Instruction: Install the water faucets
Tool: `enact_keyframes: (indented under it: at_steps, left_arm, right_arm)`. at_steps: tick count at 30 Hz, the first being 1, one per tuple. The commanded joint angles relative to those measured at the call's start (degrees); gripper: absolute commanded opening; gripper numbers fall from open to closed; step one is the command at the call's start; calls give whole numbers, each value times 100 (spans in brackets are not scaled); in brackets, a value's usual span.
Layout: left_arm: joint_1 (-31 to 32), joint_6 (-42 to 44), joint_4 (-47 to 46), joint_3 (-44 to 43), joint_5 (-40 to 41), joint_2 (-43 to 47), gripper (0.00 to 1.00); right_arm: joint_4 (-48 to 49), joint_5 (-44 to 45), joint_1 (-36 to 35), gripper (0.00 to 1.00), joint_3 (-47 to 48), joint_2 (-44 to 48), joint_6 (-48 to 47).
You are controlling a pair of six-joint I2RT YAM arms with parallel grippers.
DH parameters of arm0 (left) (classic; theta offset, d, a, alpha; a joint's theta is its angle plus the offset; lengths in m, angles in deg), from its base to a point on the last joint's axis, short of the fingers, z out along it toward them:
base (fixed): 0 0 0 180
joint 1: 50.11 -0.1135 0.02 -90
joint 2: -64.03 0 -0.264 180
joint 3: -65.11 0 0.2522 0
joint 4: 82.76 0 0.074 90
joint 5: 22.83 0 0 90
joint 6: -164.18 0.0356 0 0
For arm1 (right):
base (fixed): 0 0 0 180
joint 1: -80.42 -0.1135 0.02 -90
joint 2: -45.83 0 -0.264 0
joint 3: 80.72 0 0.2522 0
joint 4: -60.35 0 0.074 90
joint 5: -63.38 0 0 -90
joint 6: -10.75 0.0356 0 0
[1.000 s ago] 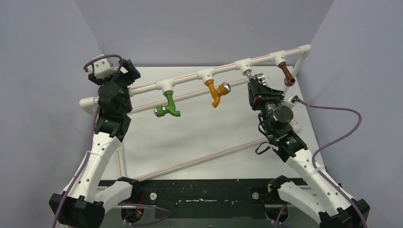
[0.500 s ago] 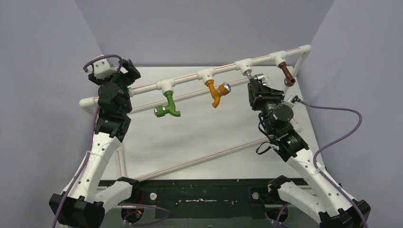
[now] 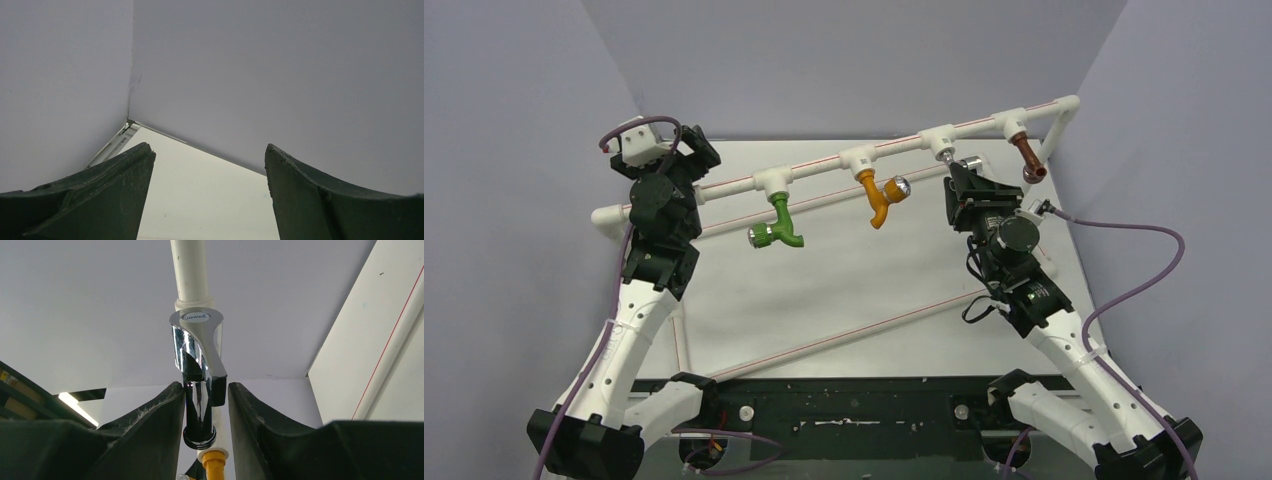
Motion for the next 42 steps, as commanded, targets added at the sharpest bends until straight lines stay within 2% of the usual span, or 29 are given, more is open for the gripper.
enact_keyframes:
  at_steps: [1,12,20,28,37,42]
  left_arm:
    - [103,-98,1907,623,51,-176,79]
    - [103,-89,1905,627,64,-170,79]
    - [95,-64,1908,633,88,-167,79]
    - [69,-80,1898,634,49,-194,79]
    - [60,-94,1899,627,12,-185,79]
    - [60,-107,1898,631,-4,-176,79]
  right_arm:
    - [-186,119,68,38,127,-70,-89]
    - [-165,-2,68,59,64,194,-499]
    - [-1172,-55,119,69,240,814,-1712]
    - [-1852,-140,147,74,371,1557,-3634]
    - [-1886,-1202,140,76,722,1806,-6670]
    - [-2121,-1349,140,76,1165,1663,-8198]
